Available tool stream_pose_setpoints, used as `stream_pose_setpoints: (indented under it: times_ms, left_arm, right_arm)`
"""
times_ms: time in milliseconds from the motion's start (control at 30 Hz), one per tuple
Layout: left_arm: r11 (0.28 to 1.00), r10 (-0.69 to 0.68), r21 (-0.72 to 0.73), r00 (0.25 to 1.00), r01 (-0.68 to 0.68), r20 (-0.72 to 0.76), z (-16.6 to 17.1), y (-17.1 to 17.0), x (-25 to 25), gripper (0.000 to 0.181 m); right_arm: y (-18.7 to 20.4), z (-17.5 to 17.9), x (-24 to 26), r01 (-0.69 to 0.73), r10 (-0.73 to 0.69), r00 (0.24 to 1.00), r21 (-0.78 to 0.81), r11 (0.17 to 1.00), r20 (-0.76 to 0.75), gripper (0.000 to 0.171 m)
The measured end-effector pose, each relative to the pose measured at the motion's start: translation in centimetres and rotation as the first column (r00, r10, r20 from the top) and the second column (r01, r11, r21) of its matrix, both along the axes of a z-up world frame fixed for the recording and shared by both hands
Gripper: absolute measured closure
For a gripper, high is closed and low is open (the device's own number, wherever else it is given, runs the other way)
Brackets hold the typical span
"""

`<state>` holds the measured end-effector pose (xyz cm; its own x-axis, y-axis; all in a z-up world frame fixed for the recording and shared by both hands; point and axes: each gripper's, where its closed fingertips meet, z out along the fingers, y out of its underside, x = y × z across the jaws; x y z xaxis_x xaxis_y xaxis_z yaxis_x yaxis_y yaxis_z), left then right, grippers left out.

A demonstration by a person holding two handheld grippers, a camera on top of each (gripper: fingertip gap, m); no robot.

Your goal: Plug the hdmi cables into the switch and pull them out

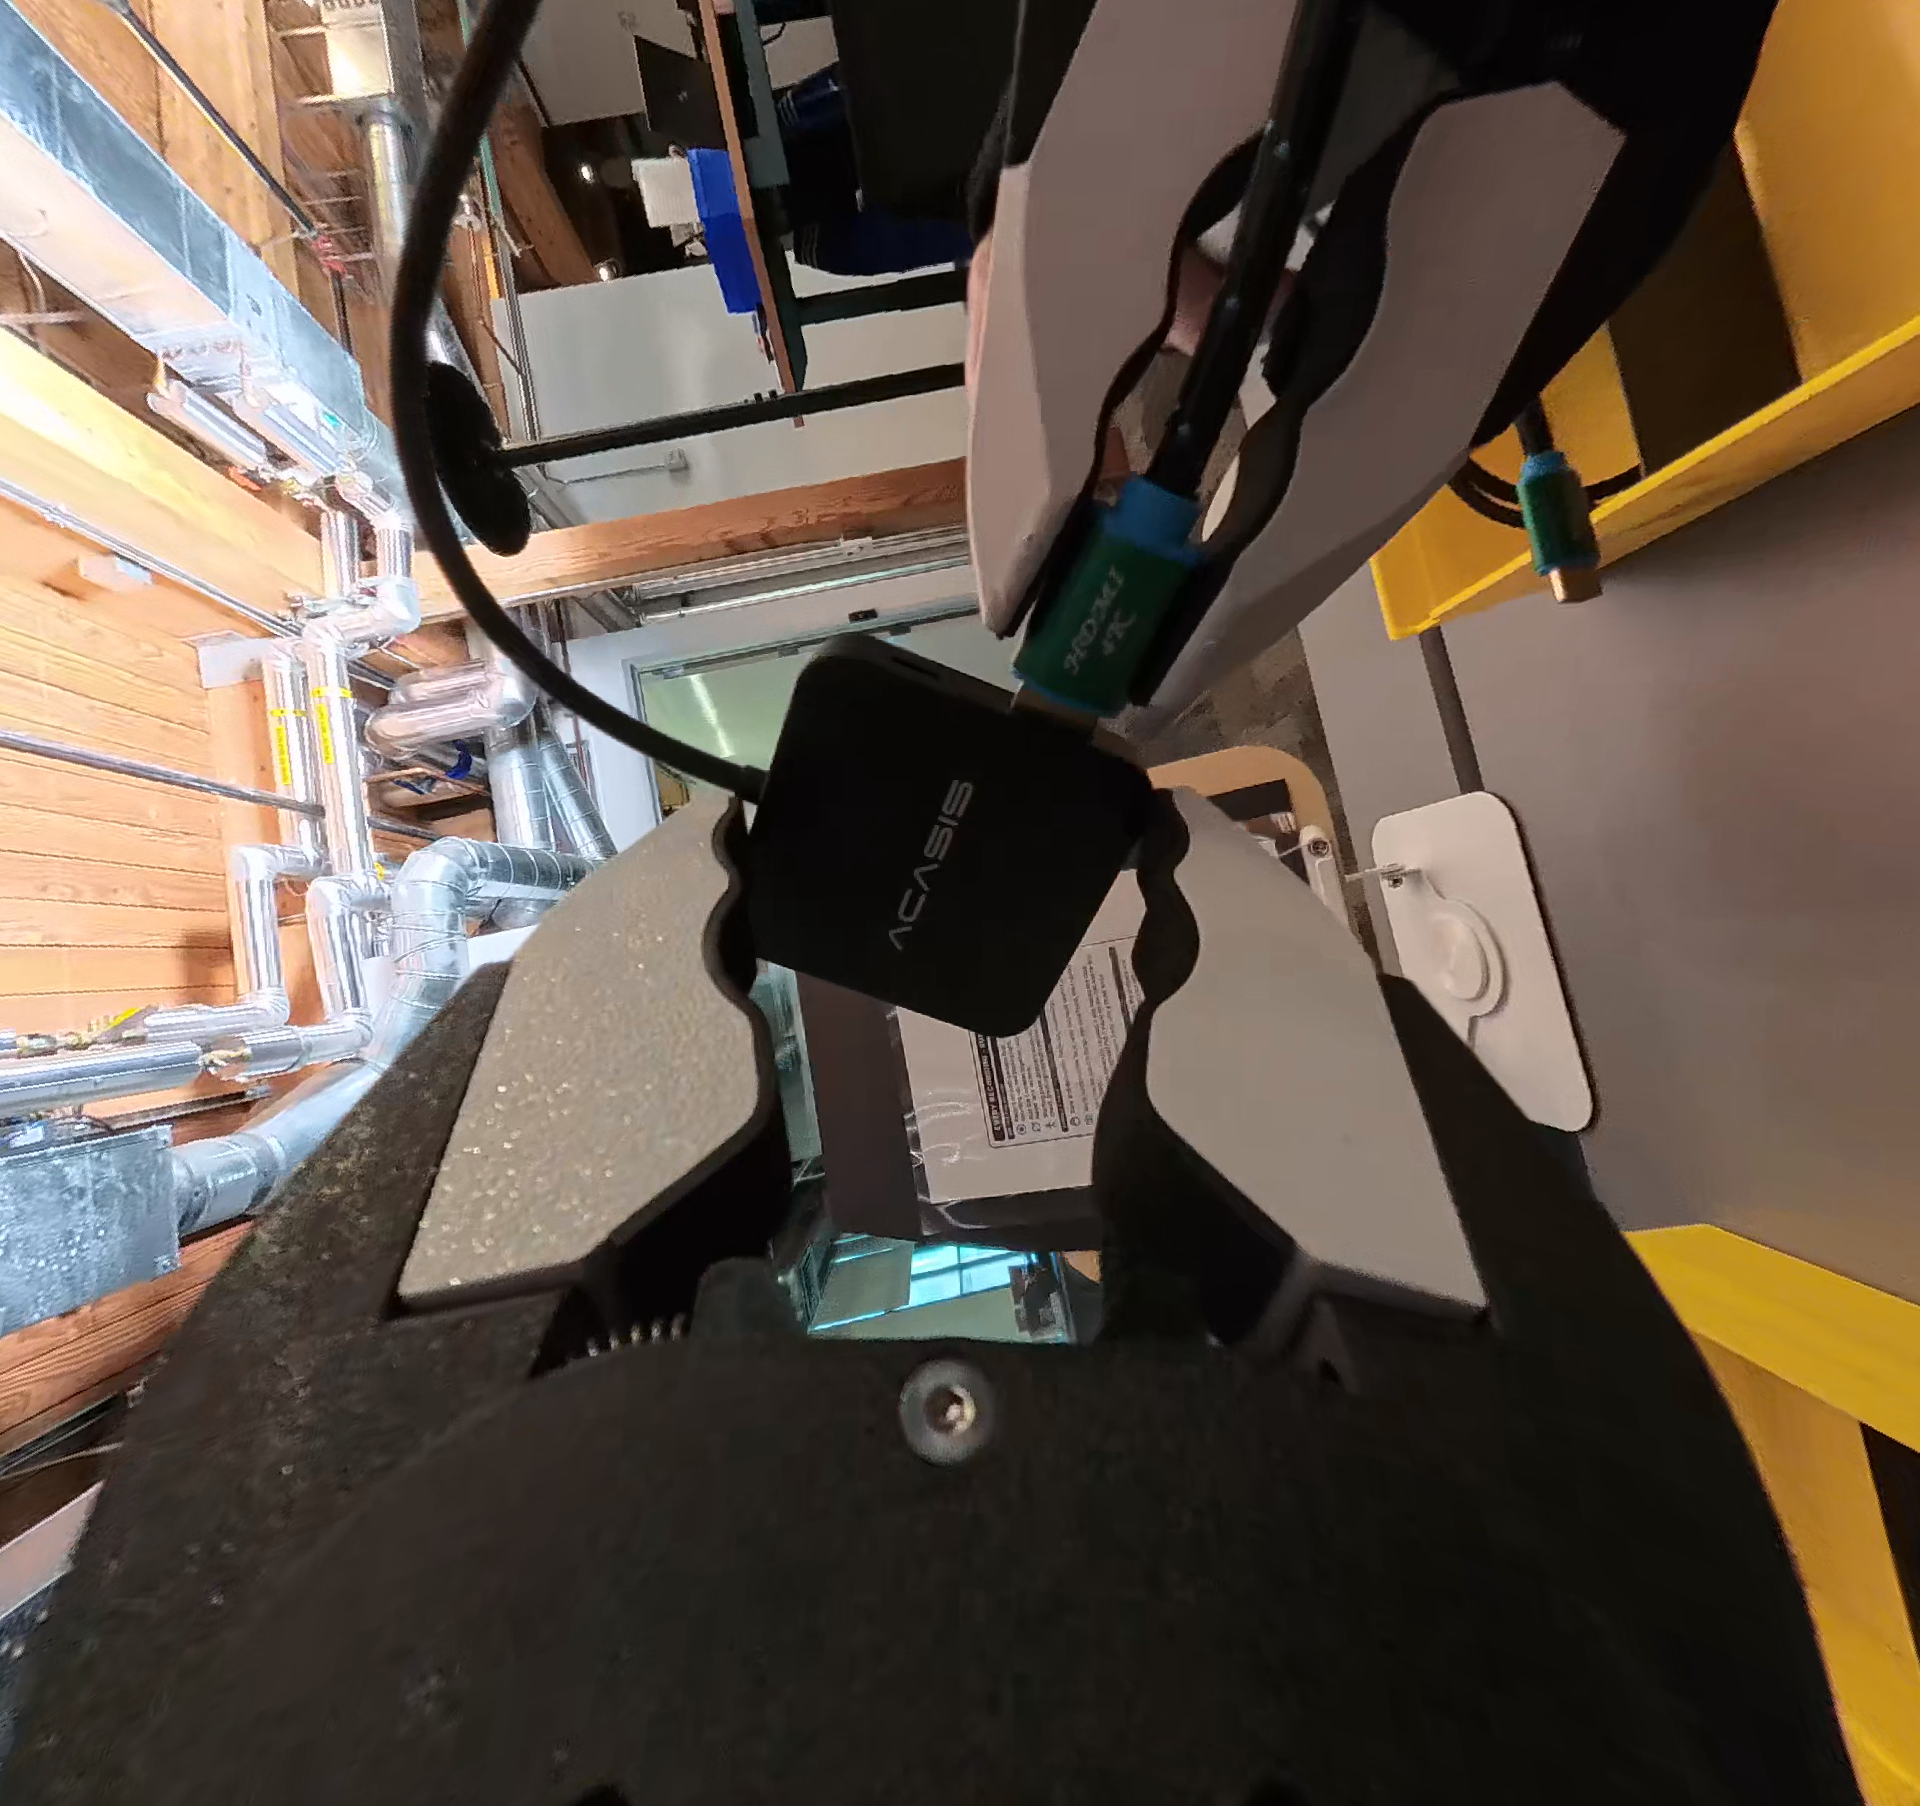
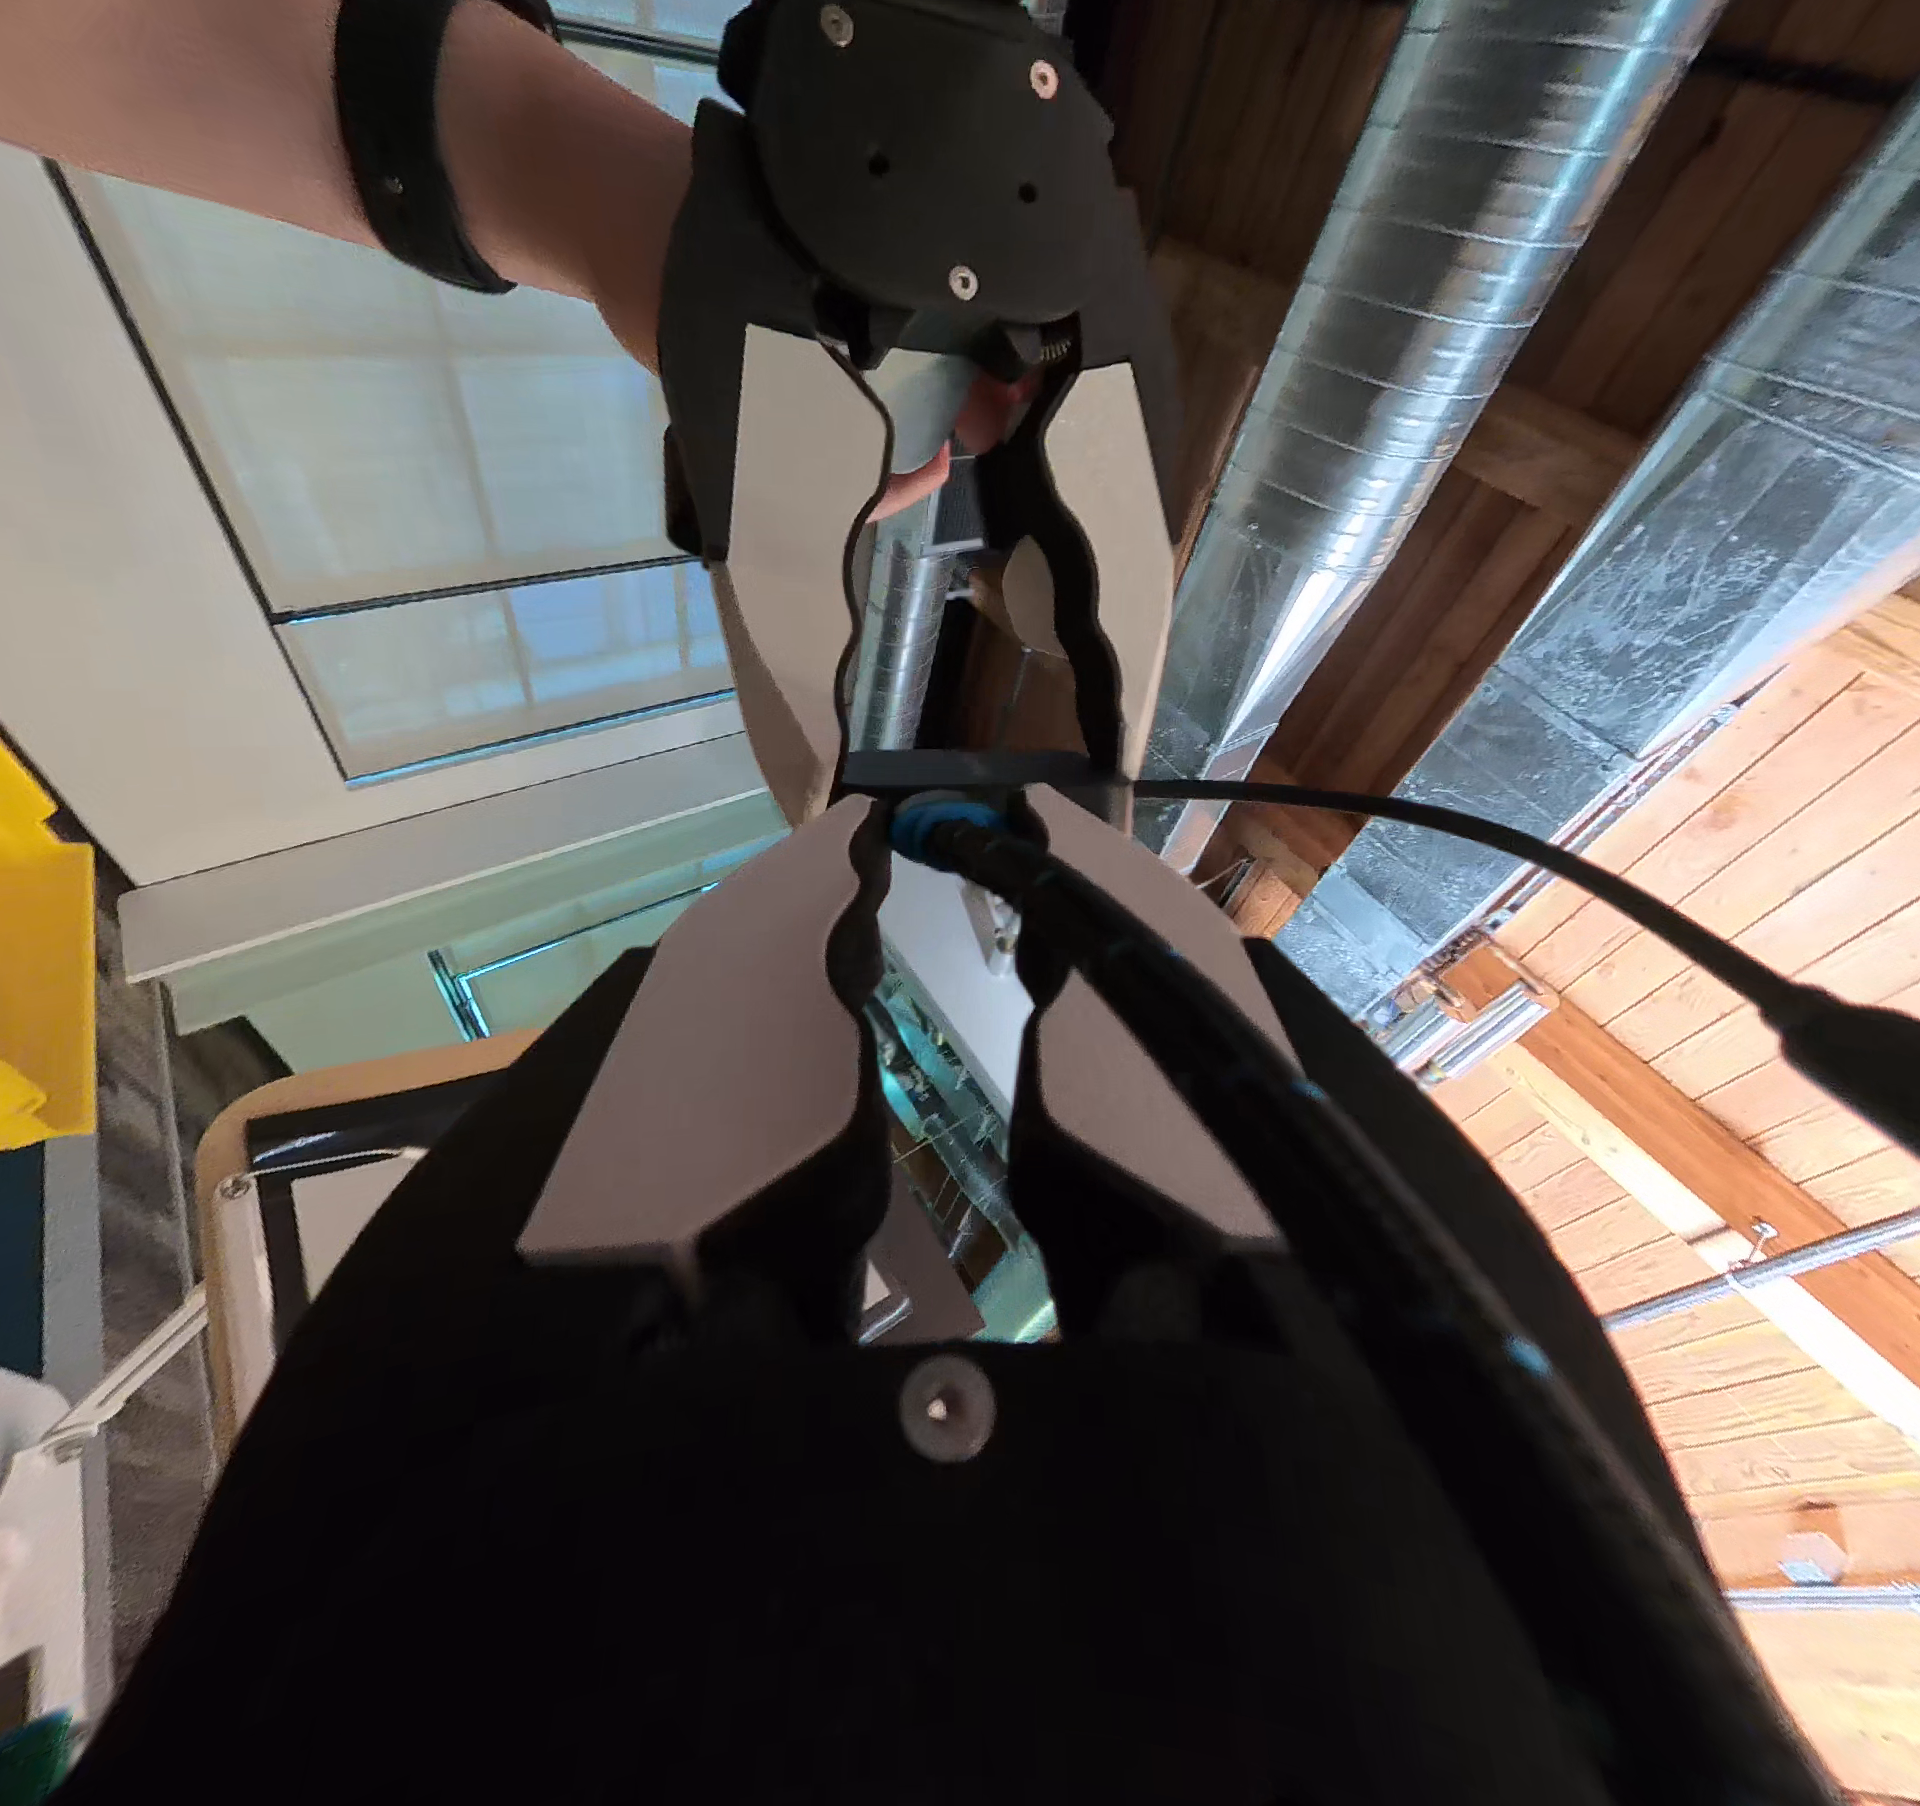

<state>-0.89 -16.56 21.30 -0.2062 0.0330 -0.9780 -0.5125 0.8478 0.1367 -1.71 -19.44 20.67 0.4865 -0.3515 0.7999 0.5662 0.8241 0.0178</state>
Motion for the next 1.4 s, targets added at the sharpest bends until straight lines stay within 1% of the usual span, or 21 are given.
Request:
stream_pose_setpoints:
  times_ms: [167,267,367,467,567,733,900,1100,1200,1367,1400]
  left_arm:
    - [1.0,-0.001,-0.021,1.0,0.001,0.004,1.3,-1.9,0.4,0.11]
    - [1.0,-0.008,0.014,0.999,0.009,-0.044,1.4,-2.8,0.8,0.11]
    - [1.0,-0.029,-0.004,0.997,0.029,-0.073,1.3,-3.6,1.3,0.11]
    - [0.999,-0.033,0.002,0.997,0.034,-0.074,1.7,-4.3,1.7,0.11]
    - [1.0,-0.011,0.023,0.998,0.013,-0.063,2.0,-4.5,1.8,0.11]
    - [1.0,-0.012,-0.016,0.998,0.011,-0.061,1.8,-4.6,1.8,0.11]
    - [0.999,0.039,0.003,0.997,-0.039,-0.068,1.5,-3.9,1.6,0.11]
    - [0.998,0.05,-0.035,0.996,-0.052,-0.07,1.4,-3.7,1.5,0.11]
    - [0.997,0.056,-0.056,0.996,-0.06,-0.067,1.6,-3.7,1.5,0.11]
    - [0.996,0.047,-0.071,0.996,-0.052,-0.072,1.8,-4.0,1.8,0.11]
    - [0.996,0.043,-0.074,0.996,-0.049,-0.075,1.8,-4.1,1.8,0.11]
  right_arm:
    - [-1.9,1.3,0.4,-0.033,0.034,0.998,0.02,0.999,-0.053,0.149]
    - [-2.8,1.4,0.6,-0.068,0.067,0.997,-0.008,0.998,-0.023,0.15]
    - [-3.8,1.5,0.8,-0.1,0.1,0.995,-0.02,0.995,0.004,0.149]
    - [-4.4,1.9,1.0,-0.093,0.093,0.996,-0.01,0.996,0.002,0.149]
    - [-4.6,2.2,1.3,-0.08,0.08,0.997,-0.015,0.997,-0.003,0.149]
    - [-4.7,2.0,1.4,-0.088,0.089,0.996,-0.057,0.994,0.018,0.149]
    - [-4.0,1.8,1.6,-0.071,0.075,0.997,-0.109,0.992,0.029,0.149]
    - [-3.7,1.8,1.5,-0.099,0.104,0.994,-0.164,0.981,0.018,0.15]
    - [-3.7,2.0,1.7,-0.125,0.126,0.992,-0.155,0.98,-0.004,0.15]
    - [-3.9,2.2,1.9,-0.161,0.159,0.987,-0.141,0.977,-0.028,0.145]
    - [-3.9,2.2,1.9,-0.168,0.165,0.986,-0.139,0.976,-0.03,0.15]
